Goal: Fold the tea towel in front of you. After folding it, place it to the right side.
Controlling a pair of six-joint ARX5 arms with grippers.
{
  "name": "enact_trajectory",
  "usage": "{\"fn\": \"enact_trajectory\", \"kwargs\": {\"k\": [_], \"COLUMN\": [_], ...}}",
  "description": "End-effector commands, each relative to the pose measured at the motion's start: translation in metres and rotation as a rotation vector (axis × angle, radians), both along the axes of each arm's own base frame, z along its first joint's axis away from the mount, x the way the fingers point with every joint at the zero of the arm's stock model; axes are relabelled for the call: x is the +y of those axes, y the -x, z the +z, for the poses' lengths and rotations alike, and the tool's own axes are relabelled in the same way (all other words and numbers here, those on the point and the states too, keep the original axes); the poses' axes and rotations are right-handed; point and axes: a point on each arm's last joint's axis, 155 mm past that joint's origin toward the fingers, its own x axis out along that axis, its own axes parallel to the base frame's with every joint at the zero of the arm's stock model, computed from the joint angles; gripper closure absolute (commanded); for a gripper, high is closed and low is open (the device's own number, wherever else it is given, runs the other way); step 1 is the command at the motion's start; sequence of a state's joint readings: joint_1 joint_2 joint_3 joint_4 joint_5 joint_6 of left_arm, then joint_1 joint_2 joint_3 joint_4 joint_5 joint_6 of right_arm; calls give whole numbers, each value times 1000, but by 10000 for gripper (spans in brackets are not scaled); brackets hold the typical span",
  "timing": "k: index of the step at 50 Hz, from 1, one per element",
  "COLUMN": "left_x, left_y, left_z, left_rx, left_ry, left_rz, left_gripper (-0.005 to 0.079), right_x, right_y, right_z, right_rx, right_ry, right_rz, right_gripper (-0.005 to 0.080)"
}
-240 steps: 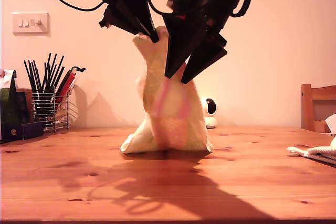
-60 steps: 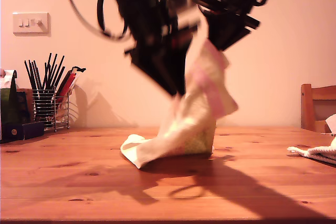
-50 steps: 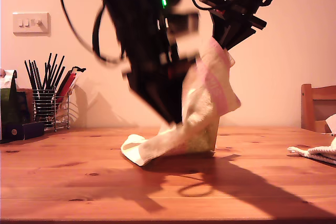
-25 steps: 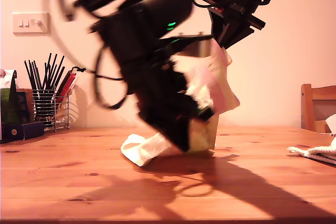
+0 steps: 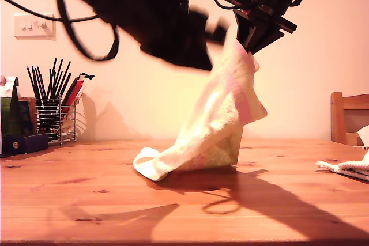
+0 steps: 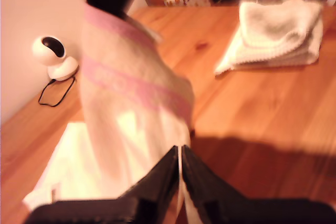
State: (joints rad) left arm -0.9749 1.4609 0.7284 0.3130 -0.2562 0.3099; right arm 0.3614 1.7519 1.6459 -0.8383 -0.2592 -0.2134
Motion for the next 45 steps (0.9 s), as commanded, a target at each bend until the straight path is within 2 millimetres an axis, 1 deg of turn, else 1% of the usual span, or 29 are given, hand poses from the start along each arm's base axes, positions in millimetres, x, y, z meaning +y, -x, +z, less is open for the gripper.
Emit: {"fn": "enact_trajectory", "kwargs": {"k": [1,5,12,15,16,18,19,24,26,27,31,35,39,45], "left_x": [3,1,-6,-5,-5,-6,-6,-10,-8,-7,3,8,9,3], "left_y": [4,6,12,11,10,8,7,3,-3,-6,-18,-27,-33,-38], "left_z": [-22,-22,-24,-25,-25,-28,-30,-47,-56,-60,-75,-78,-73,-62], "left_rx": [11,18,55,51,24,20,-21,-39,-42,-45,-71,-110,-151,-192], "left_ry": [-63,-58,-31,-37,-67,-71,-116,-161,-181,-191,-254,-282,-274,-227], "left_rz": [-19,-33,-114,-115,-133,-128,-153,-164,-140,-123,-47,24,60,74], "left_gripper": [764,764,761,729,711,645,600,378,316,298,295,296,297,301], "right_x": [2,2,3,6,7,8,9,10,10,10,11,14,17,19], "right_y": [-1,-1,-3,-1,-1,0,1,0,0,0,1,3,5,6], "right_z": [19,19,21,22,22,22,22,23,23,23,23,24,25,26], "right_rx": [-46,-48,-56,-52,-50,-48,-47,-49,-48,-48,-43,-36,-31,-28], "right_ry": [-22,-22,-27,-41,-45,-52,-55,-60,-61,-61,-69,-84,-99,-108], "right_rz": [5,5,7,18,21,27,29,32,31,31,33,43,55,62], "right_gripper": [764,764,764,764,764,764,764,764,764,764,764,764,764,764]}}
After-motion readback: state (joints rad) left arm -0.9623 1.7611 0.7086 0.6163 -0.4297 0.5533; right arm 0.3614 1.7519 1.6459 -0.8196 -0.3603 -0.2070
